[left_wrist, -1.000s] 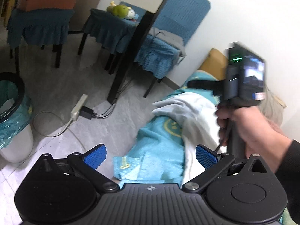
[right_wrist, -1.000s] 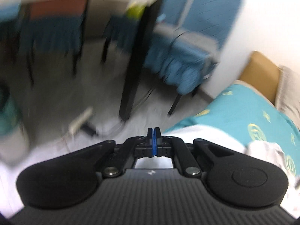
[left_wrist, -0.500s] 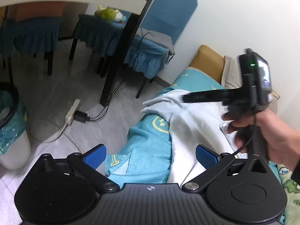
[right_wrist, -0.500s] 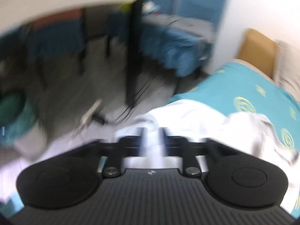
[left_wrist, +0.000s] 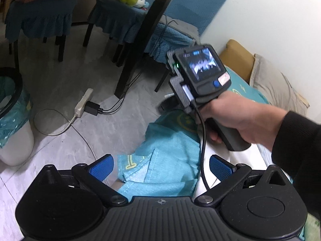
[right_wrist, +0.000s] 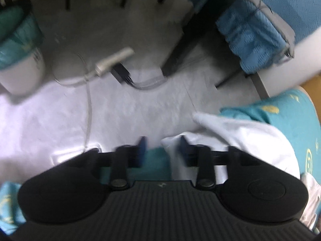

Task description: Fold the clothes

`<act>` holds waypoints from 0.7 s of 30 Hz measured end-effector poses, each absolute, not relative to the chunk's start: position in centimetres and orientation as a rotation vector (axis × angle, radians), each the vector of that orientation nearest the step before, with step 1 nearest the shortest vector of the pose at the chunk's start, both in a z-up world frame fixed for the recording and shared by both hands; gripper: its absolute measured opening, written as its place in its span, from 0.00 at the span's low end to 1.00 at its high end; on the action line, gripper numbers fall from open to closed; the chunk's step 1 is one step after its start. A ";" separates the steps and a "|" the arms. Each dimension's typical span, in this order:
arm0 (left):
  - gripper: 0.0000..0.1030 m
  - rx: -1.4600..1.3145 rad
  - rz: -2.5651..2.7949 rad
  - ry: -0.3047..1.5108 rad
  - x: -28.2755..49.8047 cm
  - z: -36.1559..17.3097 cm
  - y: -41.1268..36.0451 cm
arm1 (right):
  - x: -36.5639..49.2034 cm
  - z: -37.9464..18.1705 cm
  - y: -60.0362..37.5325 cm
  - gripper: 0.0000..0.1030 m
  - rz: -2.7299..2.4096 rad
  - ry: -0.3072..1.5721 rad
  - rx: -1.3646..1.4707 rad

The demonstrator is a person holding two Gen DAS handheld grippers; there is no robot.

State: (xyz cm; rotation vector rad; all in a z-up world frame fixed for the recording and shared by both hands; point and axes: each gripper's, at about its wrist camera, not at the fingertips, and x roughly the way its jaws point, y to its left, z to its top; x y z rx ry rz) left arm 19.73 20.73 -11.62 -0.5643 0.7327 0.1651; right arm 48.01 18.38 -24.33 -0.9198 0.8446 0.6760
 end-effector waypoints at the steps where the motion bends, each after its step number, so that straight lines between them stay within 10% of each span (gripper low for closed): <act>1: 0.99 -0.566 0.169 0.732 19.7 -11.6 20.8 | 48.0 -24.4 18.1 0.05 0.658 0.833 -0.912; 12: 0.99 -0.517 0.150 0.646 18.9 -10.1 19.1 | 45.7 -13.1 7.7 0.05 0.478 0.513 -0.404; 21: 0.99 -0.407 0.079 0.609 18.9 -9.6 15.0 | 43.6 -14.3 -8.7 0.06 0.188 0.584 -0.105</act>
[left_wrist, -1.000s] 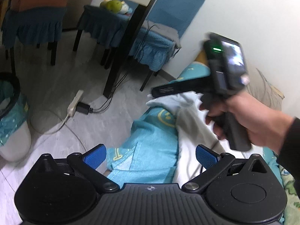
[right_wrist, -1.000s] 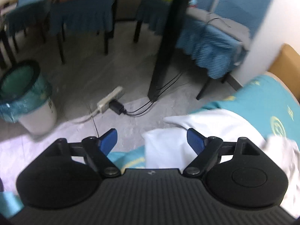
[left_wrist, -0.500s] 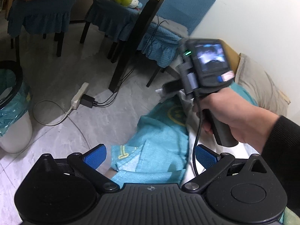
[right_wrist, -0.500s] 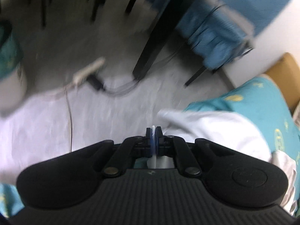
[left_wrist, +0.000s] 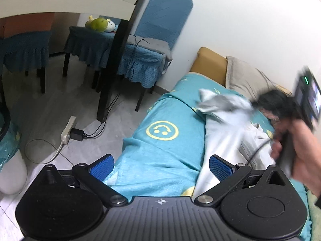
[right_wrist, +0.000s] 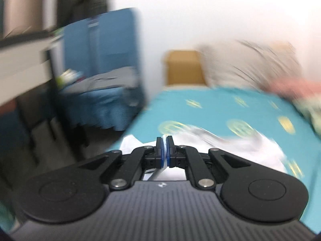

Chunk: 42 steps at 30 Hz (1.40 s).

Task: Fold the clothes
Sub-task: 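Lay the lifted side over the shirt center and open the right gripper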

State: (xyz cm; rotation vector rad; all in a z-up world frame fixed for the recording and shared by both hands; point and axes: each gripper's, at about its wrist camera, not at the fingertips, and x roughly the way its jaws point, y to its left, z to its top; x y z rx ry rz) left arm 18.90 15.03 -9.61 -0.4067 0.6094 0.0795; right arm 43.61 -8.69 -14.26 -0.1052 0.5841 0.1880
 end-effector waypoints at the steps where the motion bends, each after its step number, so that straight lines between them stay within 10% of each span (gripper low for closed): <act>1: 0.99 -0.394 0.072 0.605 18.9 -9.6 14.6 | 43.4 -14.4 -10.5 0.06 0.156 0.593 -0.074; 8: 0.99 -0.325 0.020 0.642 20.0 -10.1 12.1 | 41.3 -15.7 -21.5 0.17 -0.001 0.657 0.056; 10: 0.99 -0.313 0.012 0.651 20.3 -10.3 11.5 | 40.8 -15.8 -21.4 0.77 0.038 0.640 0.036; 11: 0.99 -0.311 0.010 0.657 20.5 -10.4 11.2 | 40.4 -15.4 -21.2 0.85 0.059 0.610 0.027; 21: 0.99 -0.302 -0.003 0.697 21.5 -11.6 10.4 | 45.1 -15.2 -12.0 0.78 0.332 0.597 -0.276; 23: 0.99 -0.300 -0.014 0.709 21.6 -11.9 10.3 | 46.9 -15.8 -11.1 0.53 0.314 0.649 -0.300; 25: 0.99 -0.297 -0.024 0.714 21.6 -12.1 10.1 | 47.7 -15.7 -11.2 0.01 0.286 0.656 -0.292; 42: 0.99 -0.215 -0.075 0.707 21.9 -13.7 7.8 | 53.0 -18.0 -22.3 0.06 -0.078 0.621 0.241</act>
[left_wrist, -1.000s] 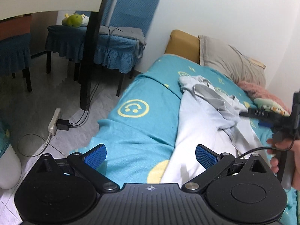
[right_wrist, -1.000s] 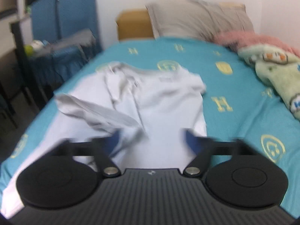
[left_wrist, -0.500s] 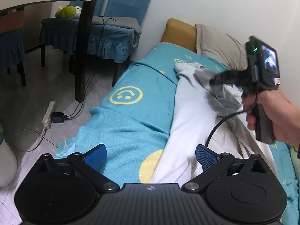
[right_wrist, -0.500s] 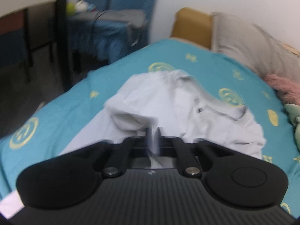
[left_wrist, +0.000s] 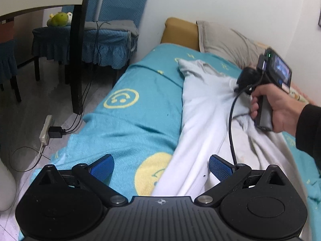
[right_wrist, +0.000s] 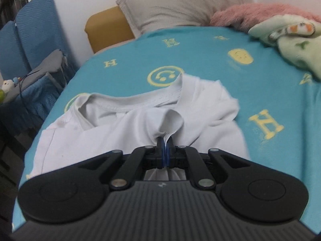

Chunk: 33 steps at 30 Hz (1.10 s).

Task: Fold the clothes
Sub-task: 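Lay the lifted side over the shirt center and open the right gripper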

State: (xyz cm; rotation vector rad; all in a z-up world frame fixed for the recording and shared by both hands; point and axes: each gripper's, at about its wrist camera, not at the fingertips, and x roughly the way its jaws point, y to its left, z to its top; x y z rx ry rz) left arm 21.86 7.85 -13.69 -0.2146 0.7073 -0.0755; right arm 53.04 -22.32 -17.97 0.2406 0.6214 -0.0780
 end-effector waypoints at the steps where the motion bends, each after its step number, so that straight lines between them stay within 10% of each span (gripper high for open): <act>1: 0.99 -0.206 -0.074 0.711 21.9 -13.9 7.6 | 53.2 -18.3 -22.4 0.07 -0.073 0.632 0.245; 3: 0.99 -0.188 -0.074 0.711 22.0 -14.1 7.3 | 53.3 -18.6 -22.5 0.11 -0.057 0.649 0.256; 7: 0.99 -0.152 -0.075 0.709 21.8 -14.1 6.6 | 49.9 -16.3 -22.6 0.87 0.014 0.635 0.261; 20: 0.98 -0.041 -0.074 0.640 17.7 -10.9 5.3 | 24.6 -4.4 -22.5 0.85 0.146 0.564 0.240; 33: 0.92 -0.233 -0.021 0.811 13.1 -7.0 11.9 | 9.1 -7.0 -24.9 0.85 0.148 0.657 0.400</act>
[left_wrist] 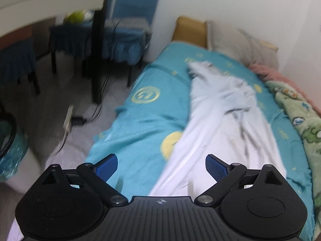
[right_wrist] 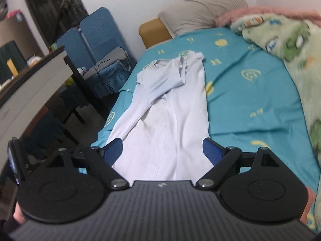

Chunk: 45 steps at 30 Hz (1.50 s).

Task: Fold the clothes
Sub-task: 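Lay the lifted side over the shirt center and open the right gripper, then grasp the hem end of the folded white strip with the left gripper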

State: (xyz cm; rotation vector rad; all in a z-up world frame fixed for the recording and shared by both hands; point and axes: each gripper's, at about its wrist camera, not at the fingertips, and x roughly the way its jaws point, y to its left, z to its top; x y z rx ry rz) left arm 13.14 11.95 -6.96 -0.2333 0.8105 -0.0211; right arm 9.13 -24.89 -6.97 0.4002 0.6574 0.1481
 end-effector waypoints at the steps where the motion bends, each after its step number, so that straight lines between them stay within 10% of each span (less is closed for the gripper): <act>1: 0.90 -0.252 -0.026 0.854 13.2 -7.1 12.8 | 9.1 -7.0 -25.1 0.85 0.140 0.652 0.405; 16: 0.49 -0.301 -0.094 1.281 12.5 -8.7 17.3 | 10.5 -8.1 -25.5 0.85 0.201 0.704 0.474; 28: 0.03 -0.022 -0.191 1.275 11.4 -7.9 11.5 | 10.1 -8.5 -27.5 0.85 0.205 0.716 0.609; 45: 0.01 0.223 -0.358 1.061 6.3 0.4 -0.9 | 9.7 -9.3 -30.2 0.85 0.152 0.702 0.694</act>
